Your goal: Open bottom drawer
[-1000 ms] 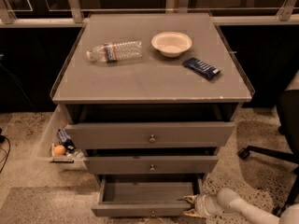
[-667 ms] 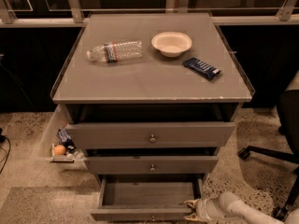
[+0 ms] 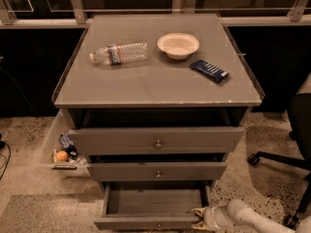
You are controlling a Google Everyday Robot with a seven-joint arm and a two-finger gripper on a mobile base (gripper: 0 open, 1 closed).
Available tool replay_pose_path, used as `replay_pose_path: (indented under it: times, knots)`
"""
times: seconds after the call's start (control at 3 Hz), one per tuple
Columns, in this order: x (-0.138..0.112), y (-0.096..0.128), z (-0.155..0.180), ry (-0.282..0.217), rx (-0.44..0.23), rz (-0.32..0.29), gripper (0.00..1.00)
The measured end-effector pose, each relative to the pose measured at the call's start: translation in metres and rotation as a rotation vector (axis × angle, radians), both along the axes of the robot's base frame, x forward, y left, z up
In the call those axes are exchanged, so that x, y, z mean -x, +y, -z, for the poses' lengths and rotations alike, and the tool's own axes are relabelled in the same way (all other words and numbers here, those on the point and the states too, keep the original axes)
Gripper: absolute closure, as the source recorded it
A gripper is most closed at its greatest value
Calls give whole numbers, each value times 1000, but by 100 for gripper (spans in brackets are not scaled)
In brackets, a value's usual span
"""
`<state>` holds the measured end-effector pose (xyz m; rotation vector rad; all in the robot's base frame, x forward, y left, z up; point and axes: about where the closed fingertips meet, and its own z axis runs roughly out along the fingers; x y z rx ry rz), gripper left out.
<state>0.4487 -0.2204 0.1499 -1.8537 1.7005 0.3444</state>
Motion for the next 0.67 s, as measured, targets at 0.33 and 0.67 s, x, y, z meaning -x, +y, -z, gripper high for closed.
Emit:
replay_pose_path:
  times: [0.33, 0.67]
  knots:
    - [0, 0, 0, 0, 0, 0, 54]
    - [9, -4, 0, 14, -11, -18, 50]
